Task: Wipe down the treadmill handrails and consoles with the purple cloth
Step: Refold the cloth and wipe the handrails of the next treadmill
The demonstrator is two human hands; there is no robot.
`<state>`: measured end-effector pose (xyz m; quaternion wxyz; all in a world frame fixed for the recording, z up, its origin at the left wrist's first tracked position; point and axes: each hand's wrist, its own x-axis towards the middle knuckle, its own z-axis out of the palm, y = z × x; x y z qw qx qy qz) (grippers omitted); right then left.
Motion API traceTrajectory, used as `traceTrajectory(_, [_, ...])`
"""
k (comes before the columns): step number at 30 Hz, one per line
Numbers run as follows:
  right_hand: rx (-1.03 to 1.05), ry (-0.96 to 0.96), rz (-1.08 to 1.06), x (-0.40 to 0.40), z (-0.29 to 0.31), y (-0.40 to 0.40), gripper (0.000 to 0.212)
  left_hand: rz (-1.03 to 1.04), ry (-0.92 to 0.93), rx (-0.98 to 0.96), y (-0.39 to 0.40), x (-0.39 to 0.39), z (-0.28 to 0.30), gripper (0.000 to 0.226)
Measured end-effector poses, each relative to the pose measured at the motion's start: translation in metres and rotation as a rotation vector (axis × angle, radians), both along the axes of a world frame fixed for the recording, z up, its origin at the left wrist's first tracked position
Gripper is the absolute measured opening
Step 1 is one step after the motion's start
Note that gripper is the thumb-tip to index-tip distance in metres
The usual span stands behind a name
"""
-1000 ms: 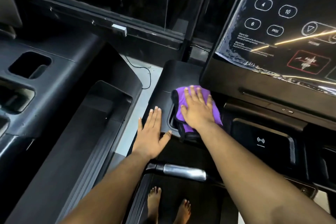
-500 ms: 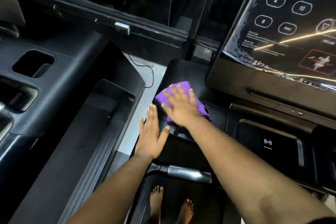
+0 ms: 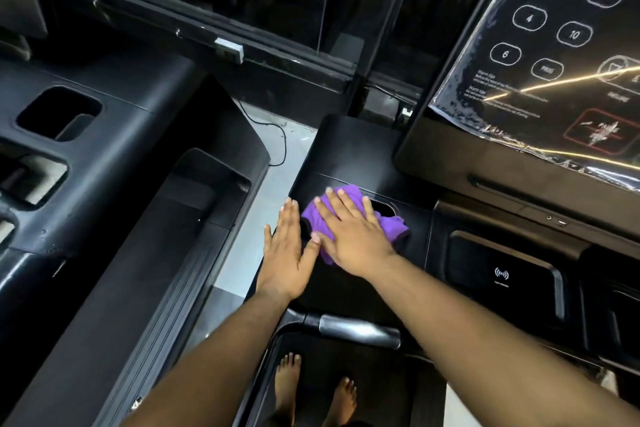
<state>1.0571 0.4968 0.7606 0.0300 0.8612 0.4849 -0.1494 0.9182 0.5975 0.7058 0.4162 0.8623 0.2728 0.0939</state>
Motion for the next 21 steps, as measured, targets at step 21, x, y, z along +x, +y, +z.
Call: traceTrajectory(21, [-0.155, -0.09, -0.104, -0.026, 0.016, -0.044, 0.088, -0.136, 0.154, 0.161, -0.005, -0.002, 0.012, 0.079])
